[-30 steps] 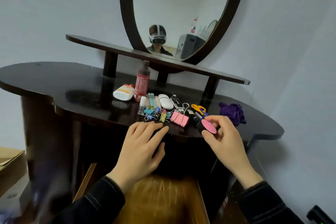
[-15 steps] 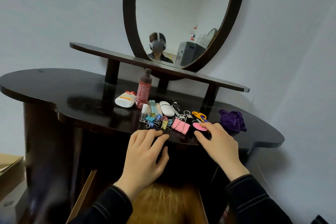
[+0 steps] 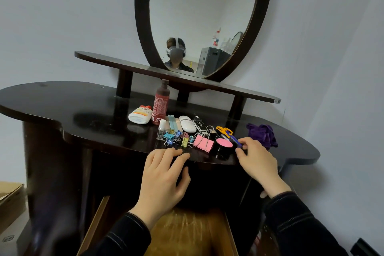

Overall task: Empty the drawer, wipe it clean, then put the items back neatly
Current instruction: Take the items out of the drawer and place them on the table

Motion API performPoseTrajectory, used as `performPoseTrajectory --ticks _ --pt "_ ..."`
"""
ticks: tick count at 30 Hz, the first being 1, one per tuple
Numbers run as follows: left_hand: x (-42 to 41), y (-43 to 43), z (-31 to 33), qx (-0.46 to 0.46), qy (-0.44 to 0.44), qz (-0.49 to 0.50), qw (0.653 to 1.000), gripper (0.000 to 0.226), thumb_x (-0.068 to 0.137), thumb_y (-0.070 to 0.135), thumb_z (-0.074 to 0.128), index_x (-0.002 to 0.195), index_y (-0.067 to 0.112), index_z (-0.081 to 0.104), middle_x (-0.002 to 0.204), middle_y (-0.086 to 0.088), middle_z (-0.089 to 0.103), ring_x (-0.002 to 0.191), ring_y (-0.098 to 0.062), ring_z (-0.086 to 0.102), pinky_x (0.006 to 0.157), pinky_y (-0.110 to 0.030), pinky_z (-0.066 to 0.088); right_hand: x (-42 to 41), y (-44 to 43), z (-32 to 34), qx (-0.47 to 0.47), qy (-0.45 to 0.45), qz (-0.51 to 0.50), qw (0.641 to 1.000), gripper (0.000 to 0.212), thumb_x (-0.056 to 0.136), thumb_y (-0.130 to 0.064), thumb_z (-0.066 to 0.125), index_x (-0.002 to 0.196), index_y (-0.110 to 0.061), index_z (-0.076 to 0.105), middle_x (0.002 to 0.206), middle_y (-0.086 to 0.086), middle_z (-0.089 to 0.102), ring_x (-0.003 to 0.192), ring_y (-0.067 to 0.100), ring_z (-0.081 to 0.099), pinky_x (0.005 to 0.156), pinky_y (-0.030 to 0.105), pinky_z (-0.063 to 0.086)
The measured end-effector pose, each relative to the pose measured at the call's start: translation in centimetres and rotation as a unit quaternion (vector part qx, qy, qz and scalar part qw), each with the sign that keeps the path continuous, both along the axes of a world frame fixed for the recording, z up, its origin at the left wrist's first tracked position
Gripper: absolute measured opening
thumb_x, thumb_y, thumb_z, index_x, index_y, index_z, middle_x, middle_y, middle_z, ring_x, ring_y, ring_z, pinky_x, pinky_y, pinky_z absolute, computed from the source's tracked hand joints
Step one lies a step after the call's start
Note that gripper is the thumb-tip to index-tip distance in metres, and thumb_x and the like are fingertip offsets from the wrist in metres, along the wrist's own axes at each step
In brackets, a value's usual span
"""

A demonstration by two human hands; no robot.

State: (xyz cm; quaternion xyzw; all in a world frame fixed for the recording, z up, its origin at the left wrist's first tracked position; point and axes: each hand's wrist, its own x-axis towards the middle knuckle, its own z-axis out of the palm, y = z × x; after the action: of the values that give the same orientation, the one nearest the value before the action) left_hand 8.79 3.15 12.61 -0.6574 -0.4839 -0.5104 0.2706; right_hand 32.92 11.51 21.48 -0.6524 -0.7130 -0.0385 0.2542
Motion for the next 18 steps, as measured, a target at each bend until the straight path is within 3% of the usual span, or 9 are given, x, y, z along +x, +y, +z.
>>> performPoseTrajectory --ticks 2,7,14,18 --pt "0.0 0.0 0.0 0.003 -0.003 0.001 1.000 0.026 0.090 0.024 0.061 0.111 0.015 0.072 0.110 -0.001 0.065 0.102 -0.024 0.060 0.096 -0.035 0.040 -1.0 0.7 0.1 -0.004 -0.026 0.000 1.000 0.036 0.101 -0.037 0.051 0.136 -0.031 0.053 0.130 -0.005 0.056 0.107 0.021 0.062 0.081 0.037 0.050" --pt "-0.1 -0.1 0.1 0.001 0.007 -0.001 1.000 0.027 0.091 0.025 0.060 0.113 0.015 0.071 0.112 -0.001 0.064 0.104 -0.023 0.059 0.097 -0.035 0.039 -1.8 2.2 0.0 0.011 0.015 0.017 1.000 0.031 0.100 -0.025 0.054 0.128 -0.035 0.062 0.125 -0.005 0.058 0.107 0.022 0.062 0.087 0.043 0.053" --pt "0.1 -0.4 0.2 -0.010 0.001 0.003 1.000 0.028 0.091 0.027 0.059 0.114 0.014 0.071 0.112 -0.001 0.064 0.104 -0.024 0.058 0.098 -0.035 0.038 -1.6 0.9 -1.6 0.093 0.107 0.013 0.990 0.030 0.101 -0.016 0.048 0.126 -0.028 0.060 0.117 -0.007 0.060 0.087 0.011 0.054 0.071 0.031 0.043" --pt "0.8 -0.7 0.7 -0.016 -0.021 -0.003 1.000 0.027 0.091 0.030 0.060 0.111 0.016 0.072 0.109 0.001 0.063 0.101 -0.022 0.055 0.097 -0.032 0.035 -0.9 -1.4 -3.6 0.130 0.144 0.058 0.979 0.038 0.096 -0.001 0.045 0.123 -0.022 0.062 0.114 -0.006 0.060 0.104 0.009 0.049 0.079 0.027 0.040"
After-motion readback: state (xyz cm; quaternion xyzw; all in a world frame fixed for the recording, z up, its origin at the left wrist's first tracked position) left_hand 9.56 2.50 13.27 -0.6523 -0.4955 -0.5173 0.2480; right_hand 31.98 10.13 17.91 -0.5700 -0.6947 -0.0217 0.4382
